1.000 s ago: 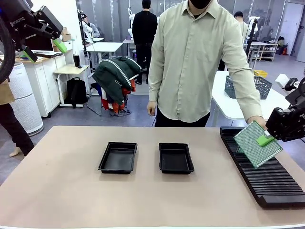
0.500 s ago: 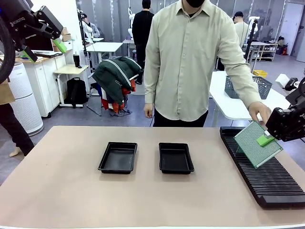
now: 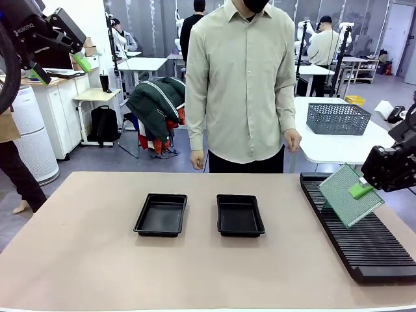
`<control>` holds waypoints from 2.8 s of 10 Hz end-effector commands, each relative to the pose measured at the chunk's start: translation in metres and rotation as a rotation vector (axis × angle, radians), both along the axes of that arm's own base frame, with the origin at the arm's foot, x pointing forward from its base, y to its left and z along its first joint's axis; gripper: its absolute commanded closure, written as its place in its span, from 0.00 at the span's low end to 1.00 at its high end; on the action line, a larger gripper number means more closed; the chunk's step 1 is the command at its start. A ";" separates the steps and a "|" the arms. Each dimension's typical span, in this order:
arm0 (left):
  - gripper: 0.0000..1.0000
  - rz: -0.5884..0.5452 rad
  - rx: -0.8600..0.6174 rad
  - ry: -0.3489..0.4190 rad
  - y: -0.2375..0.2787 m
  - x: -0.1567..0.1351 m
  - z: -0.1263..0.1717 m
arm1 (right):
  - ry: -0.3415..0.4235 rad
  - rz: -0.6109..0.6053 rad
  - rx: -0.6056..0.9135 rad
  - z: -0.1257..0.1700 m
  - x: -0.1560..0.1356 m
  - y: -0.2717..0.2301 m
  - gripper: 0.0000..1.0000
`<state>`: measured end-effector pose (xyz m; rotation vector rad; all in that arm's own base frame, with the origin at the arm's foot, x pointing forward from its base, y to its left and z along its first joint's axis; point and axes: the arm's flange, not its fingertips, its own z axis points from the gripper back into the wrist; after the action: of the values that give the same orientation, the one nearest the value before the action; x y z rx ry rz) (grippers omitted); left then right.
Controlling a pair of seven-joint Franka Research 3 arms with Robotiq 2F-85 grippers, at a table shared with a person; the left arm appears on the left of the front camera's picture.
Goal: Inspect and transfer BCBs to ESD trays.
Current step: Pick up the Blank PCB from the PCB Rack and place it in the left ESD tray.
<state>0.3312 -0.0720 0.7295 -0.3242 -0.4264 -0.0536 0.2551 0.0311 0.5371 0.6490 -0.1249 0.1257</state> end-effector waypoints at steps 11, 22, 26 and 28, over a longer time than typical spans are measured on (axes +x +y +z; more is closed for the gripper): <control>0.00 0.002 -0.001 0.002 0.001 0.000 -0.001 | 0.158 -0.120 0.197 -0.072 0.119 0.216 0.97; 0.00 0.002 -0.001 0.002 0.001 0.000 -0.001 | 0.087 -0.127 0.353 -0.181 0.201 0.360 0.97; 0.00 0.002 -0.001 0.002 0.001 0.000 -0.001 | 0.098 -0.127 0.336 -0.217 0.213 0.378 0.97; 0.00 0.002 -0.001 0.002 0.001 0.000 -0.001 | 0.096 -0.130 0.327 -0.230 0.214 0.384 0.97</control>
<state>0.3311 -0.0723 0.7298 -0.3240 -0.4270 -0.0542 0.4701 0.4086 0.3130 0.9552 -0.0492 -0.0515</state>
